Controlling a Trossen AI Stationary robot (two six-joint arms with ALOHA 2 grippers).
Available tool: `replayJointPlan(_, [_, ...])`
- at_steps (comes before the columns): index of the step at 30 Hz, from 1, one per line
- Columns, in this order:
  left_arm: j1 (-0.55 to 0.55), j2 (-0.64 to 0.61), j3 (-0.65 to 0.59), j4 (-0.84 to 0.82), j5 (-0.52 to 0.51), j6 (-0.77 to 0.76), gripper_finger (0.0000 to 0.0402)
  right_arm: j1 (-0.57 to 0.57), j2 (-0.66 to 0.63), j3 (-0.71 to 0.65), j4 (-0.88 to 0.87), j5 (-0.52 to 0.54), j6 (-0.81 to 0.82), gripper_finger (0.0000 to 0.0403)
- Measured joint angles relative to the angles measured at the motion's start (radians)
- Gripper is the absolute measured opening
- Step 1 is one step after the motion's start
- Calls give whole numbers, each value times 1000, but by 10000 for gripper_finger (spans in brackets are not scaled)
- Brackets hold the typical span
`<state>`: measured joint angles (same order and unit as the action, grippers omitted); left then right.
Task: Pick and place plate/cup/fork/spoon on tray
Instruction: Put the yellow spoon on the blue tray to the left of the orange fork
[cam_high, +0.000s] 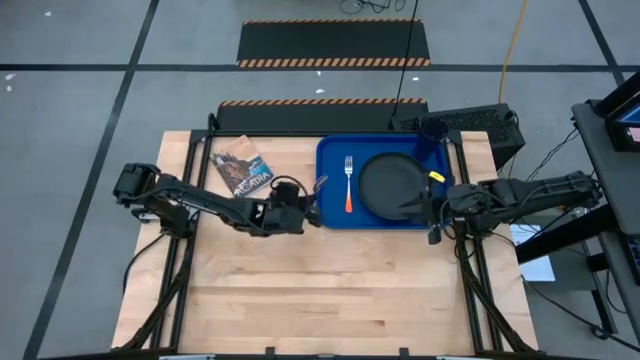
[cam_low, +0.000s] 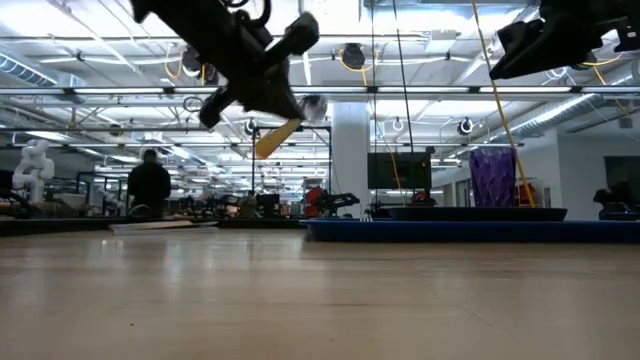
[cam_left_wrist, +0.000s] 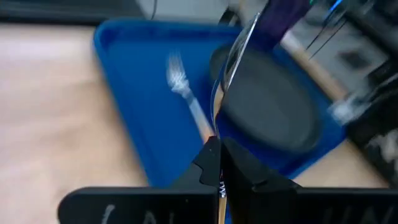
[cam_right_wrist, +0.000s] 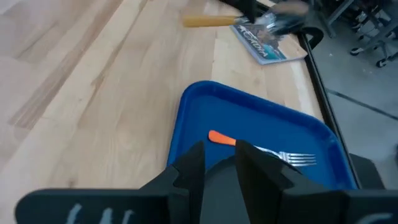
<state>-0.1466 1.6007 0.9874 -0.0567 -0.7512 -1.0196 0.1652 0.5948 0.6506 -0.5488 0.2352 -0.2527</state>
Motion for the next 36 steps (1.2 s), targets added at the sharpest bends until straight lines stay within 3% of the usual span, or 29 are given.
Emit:
replayJointPlan(4, [37,40,1,176,-11,85,5,0,-47,0,-17,10,-42,84])
replayJointPlan(9, [74,134,2,447,-7,193,4,0,-102,0,-3,118,-76,84])
replayJointPlan(13, [109,210,1,577,-3,211,3,0,-138,0,24,188,-97,84])
replayJointPlan(18, [156,303,7,716,15,198,4,0,-163,25,28,188,-103,84])
replayJointPlan(31, [252,390,7,737,86,82,3,0,-170,46,36,188,-66,84])
replayJointPlan(36, [310,383,39,690,181,144,2,0,-170,46,36,187,-63,84])
